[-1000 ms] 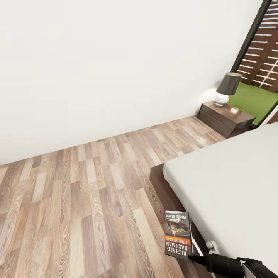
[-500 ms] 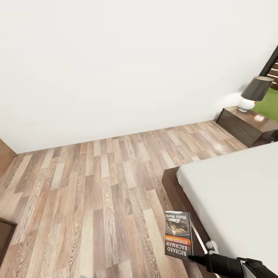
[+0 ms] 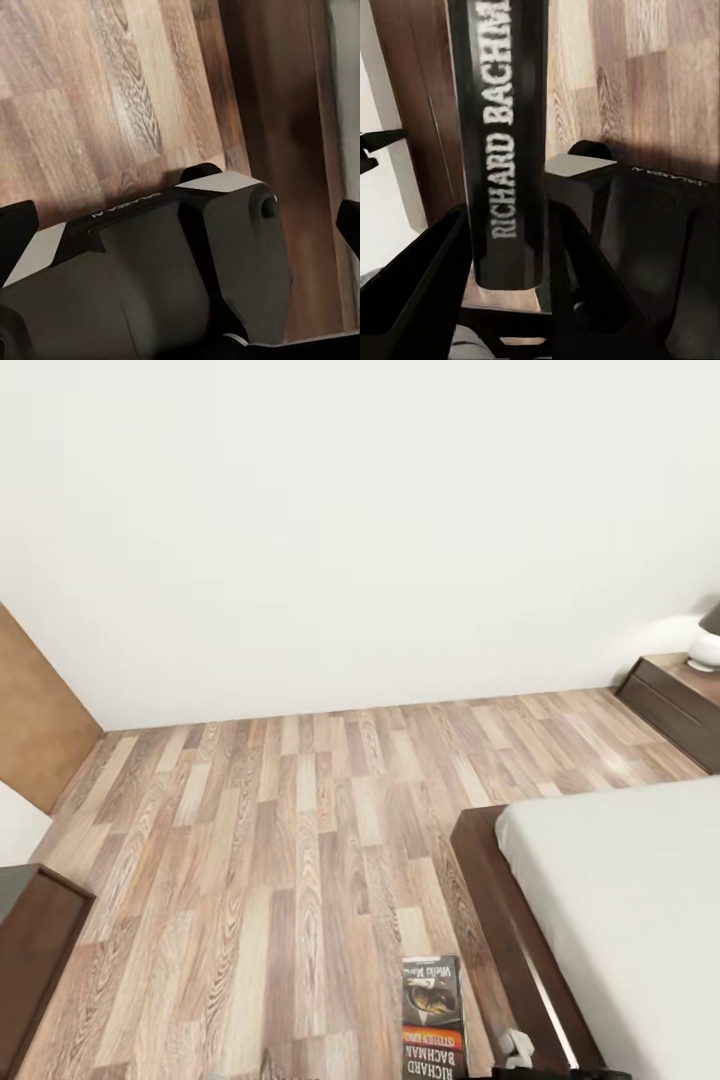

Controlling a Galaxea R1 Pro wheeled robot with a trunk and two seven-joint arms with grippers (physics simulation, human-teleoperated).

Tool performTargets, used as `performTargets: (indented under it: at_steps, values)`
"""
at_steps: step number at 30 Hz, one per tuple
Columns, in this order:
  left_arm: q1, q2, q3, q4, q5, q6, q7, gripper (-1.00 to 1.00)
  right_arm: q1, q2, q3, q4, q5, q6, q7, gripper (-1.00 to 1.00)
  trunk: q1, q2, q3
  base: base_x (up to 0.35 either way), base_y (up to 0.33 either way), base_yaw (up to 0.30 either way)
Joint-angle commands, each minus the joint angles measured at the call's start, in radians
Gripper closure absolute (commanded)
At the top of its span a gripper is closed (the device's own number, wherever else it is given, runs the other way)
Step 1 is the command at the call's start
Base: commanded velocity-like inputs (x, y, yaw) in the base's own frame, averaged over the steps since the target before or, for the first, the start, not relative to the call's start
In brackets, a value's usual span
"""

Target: In the bedroom, move the book from the bed onto either nightstand, and place the two sandals side by side next to the bed.

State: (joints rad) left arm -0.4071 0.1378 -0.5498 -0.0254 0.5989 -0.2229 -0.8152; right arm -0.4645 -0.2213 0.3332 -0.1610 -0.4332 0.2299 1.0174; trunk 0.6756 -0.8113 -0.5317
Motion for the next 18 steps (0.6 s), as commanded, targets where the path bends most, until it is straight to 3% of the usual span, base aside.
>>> performTargets:
  at_steps: [1, 3, 8, 15, 18]
  values:
    - [-0.001, 0.000, -0.009, 0.001, 0.005, -0.006, 0.000, -1.00, 0.000, 0.001, 0.000, 0.002, -0.016, 0.004, -0.014, 1.00, 0.000, -0.001, -0.001, 0.000, 0.000, 0.291]
    - [-0.001, 0.000, -0.008, 0.001, 0.005, -0.006, 0.013, -1.00, 0.000, 0.004, -0.001, 0.012, -0.012, -0.018, -0.055, 1.00, 0.000, -0.001, -0.001, 0.000, 0.000, 0.287]
    - [0.000, -0.001, -0.009, 0.001, 0.004, -0.006, 0.061, -1.00, 0.000, 0.005, -0.010, 0.019, -0.014, -0.034, -0.083, 1.00, 0.000, -0.001, -0.001, 0.000, 0.000, 0.213]
    - [0.000, -0.001, -0.009, 0.001, 0.004, -0.006, 0.068, -1.00, 0.000, 0.005, -0.006, 0.012, -0.013, -0.047, -0.085, 1.00, 0.000, -0.001, -0.002, 0.000, 0.000, 0.041]
    - [0.000, -0.001, -0.009, 0.001, 0.004, -0.006, 0.069, -1.00, 0.000, 0.005, -0.003, 0.010, -0.014, -0.107, -0.084, 1.00, 0.000, -0.001, -0.002, 0.000, 0.000, 0.003]
